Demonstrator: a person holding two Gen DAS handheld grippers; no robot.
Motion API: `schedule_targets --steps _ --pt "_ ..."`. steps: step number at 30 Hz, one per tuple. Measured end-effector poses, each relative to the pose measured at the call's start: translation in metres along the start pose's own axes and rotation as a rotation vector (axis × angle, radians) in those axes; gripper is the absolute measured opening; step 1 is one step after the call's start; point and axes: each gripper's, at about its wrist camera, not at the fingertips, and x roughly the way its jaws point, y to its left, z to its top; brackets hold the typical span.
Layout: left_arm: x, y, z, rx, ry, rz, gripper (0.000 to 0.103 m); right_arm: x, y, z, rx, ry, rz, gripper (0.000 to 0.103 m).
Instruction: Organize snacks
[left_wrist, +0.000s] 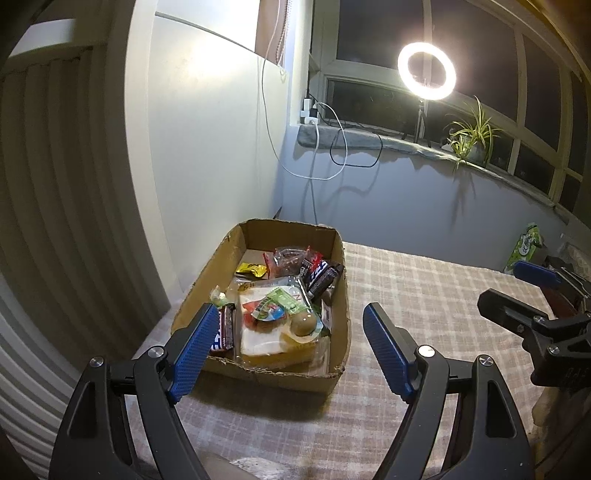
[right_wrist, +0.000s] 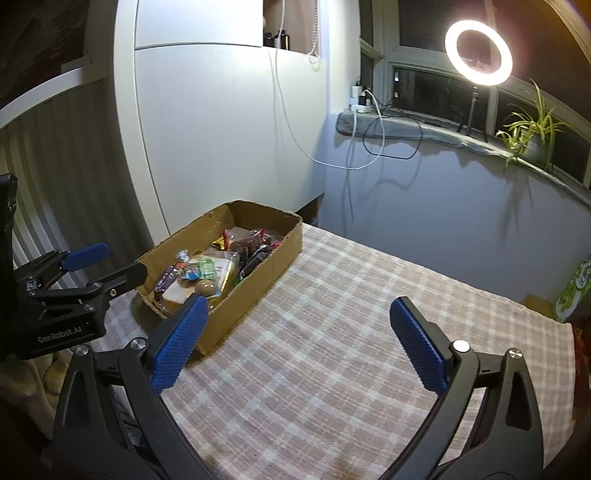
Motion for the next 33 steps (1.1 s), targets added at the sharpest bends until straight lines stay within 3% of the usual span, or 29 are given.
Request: schedule_targets --steps 33 --pt "0.002 -0.006 -0.001 0.013 0.008 -0.005 0.081 0.001 -0.012 -0.008 0.032 0.013 -0.012 0.102"
